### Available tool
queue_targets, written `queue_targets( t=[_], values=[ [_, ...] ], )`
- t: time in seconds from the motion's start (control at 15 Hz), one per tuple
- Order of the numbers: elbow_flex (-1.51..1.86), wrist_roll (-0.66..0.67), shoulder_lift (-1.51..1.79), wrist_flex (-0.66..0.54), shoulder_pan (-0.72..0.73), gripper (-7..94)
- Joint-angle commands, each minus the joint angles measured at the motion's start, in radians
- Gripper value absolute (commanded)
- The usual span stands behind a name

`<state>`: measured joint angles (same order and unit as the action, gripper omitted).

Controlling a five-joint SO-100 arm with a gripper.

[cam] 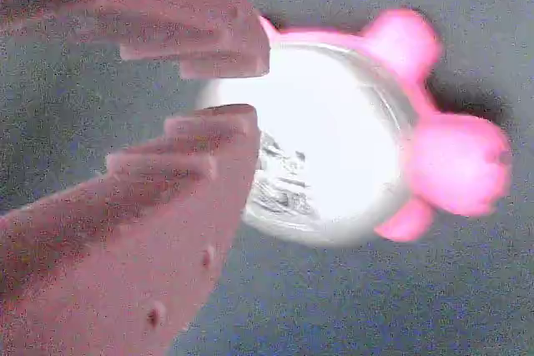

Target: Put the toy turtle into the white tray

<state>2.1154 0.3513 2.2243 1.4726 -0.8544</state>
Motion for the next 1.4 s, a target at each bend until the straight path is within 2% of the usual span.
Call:
queue_targets(
  t=[0.0, 0.33, 0.53, 0.73, 0.8, 1.07, 1.33],
  values=[
    [0.012, 0.041, -0.011, -0.04, -0.048, 0],
    [-0.005, 0.095, -0.106, -0.067, -0.103, 2],
    [-0.032, 0.107, -0.183, -0.075, -0.117, 28],
    [-0.035, 0.14, -0.233, -0.107, -0.143, 42],
    [-0.032, 0.146, -0.255, -0.132, -0.153, 42],
    [-0.043, 0.169, -0.351, -0.164, -0.186, 53],
    [-0.057, 0.173, -0.474, -0.169, -0.198, 54]
  ],
)
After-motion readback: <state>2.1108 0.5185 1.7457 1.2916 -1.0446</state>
